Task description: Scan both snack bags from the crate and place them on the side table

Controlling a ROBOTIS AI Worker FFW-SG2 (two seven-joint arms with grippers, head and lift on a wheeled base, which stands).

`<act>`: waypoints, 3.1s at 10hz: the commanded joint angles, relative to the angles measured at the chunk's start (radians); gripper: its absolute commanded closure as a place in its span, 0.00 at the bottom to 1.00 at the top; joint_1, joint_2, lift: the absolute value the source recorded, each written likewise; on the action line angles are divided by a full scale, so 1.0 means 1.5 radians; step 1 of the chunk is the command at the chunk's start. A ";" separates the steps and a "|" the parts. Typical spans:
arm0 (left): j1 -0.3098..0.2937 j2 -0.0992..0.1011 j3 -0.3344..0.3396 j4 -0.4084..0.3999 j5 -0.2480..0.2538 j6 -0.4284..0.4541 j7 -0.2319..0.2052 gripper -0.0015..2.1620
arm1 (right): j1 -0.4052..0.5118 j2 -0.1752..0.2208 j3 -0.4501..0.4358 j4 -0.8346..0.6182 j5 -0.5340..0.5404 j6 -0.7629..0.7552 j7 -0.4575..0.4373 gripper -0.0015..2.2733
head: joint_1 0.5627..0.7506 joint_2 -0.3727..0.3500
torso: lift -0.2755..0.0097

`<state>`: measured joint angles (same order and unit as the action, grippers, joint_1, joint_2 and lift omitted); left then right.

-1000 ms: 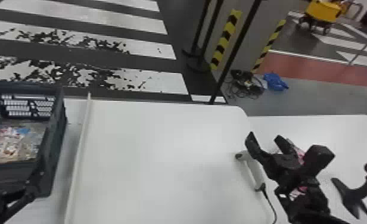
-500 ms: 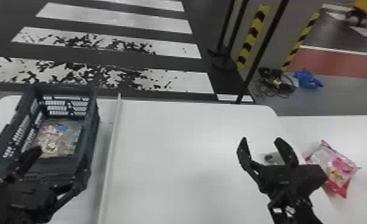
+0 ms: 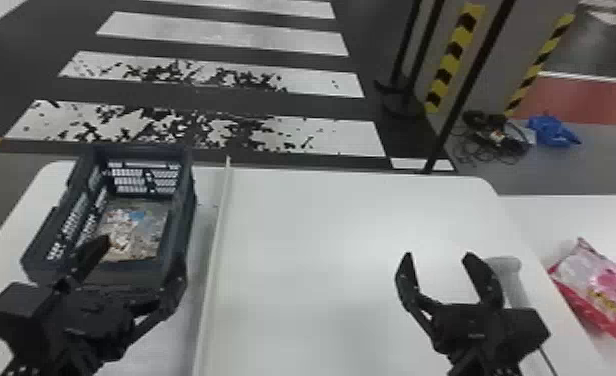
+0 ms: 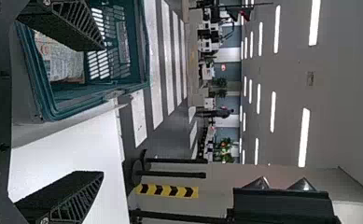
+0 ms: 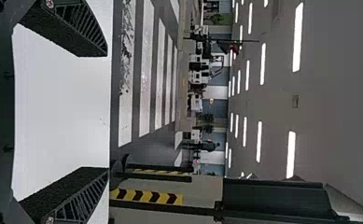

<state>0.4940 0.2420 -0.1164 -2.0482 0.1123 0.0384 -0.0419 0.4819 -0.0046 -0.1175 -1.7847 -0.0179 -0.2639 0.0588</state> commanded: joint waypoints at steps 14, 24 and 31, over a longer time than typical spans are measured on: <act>-0.451 0.174 -0.053 0.184 -0.041 0.418 -0.222 0.05 | 0.046 0.004 -0.026 -0.006 -0.026 0.026 0.003 0.02 | 0.70 0.46 | 0.62; -0.641 0.039 -0.097 0.506 -0.337 0.363 -0.539 0.05 | 0.046 0.004 -0.022 -0.001 -0.035 0.034 0.005 0.02 | 0.70 0.42 | 0.62; -0.664 0.017 -0.092 0.615 -0.416 0.346 -0.597 0.05 | 0.043 0.004 -0.022 0.009 -0.047 0.034 0.007 0.02 | 0.70 0.41 | 0.62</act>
<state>-0.4997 0.2708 -0.2546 -1.1374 -0.5036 0.5559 -0.9379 0.5469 -0.0046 -0.1493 -1.7742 -0.0875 -0.2123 0.0690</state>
